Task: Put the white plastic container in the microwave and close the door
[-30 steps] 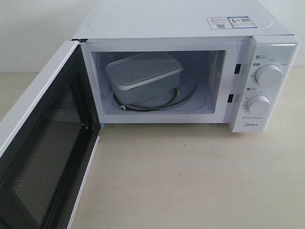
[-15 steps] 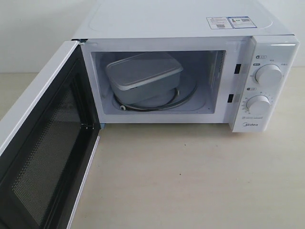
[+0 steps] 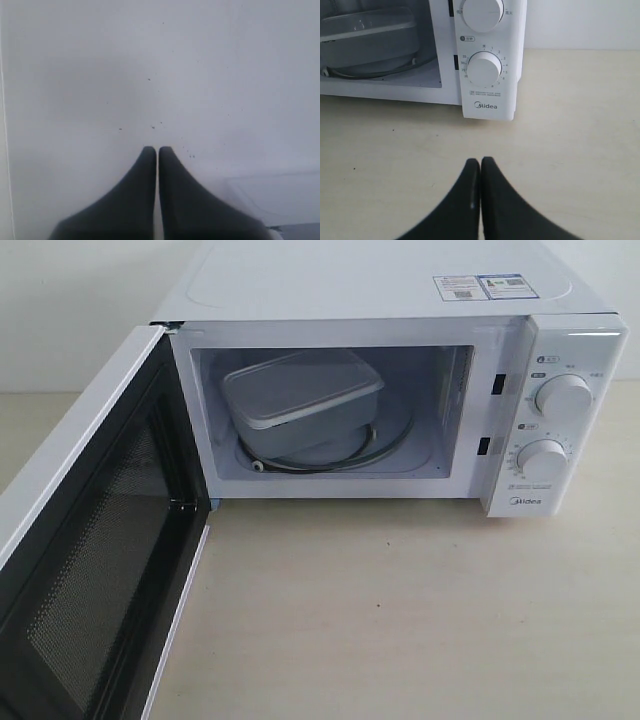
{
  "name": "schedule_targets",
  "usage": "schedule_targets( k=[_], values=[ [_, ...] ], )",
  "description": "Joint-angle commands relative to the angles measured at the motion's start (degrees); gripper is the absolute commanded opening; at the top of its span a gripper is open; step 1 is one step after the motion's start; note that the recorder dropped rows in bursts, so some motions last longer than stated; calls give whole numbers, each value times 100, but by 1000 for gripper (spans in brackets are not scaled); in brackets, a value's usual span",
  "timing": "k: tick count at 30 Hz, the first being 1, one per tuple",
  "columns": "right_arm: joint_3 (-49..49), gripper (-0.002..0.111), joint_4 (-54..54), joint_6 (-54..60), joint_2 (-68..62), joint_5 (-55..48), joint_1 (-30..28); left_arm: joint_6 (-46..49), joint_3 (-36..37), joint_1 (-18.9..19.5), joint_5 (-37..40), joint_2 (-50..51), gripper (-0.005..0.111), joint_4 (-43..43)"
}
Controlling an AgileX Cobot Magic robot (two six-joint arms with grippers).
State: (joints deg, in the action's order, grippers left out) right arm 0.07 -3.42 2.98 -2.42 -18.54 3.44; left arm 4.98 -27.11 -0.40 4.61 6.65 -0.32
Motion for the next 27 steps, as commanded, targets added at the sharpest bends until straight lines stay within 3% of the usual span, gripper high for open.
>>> schedule_targets(
  k=[1, 4, 7, 10, 14, 27],
  values=[
    [-7, 0, 32, 26, 26, 26, 9, -56, -1412, -18, 2100, 1069, 4, -184],
    [-7, 0, 32, 26, 26, 26, 9, -198, -2100, -18, 3090, 1680, 4, -546],
    [-7, 0, 32, 26, 26, 26, 9, -198, -2407, -18, 3141, 2049, 4, -547],
    [-7, 0, 32, 26, 26, 26, 9, -198, -2450, -18, 2676, 2200, 4, -547],
    [-7, 0, 32, 26, 26, 26, 9, -198, -2450, -18, 2718, 2344, 4, -768],
    [-7, 0, 32, 26, 26, 26, 9, 153, -2450, -18, 4580, 3965, 4, -835]
  ],
)
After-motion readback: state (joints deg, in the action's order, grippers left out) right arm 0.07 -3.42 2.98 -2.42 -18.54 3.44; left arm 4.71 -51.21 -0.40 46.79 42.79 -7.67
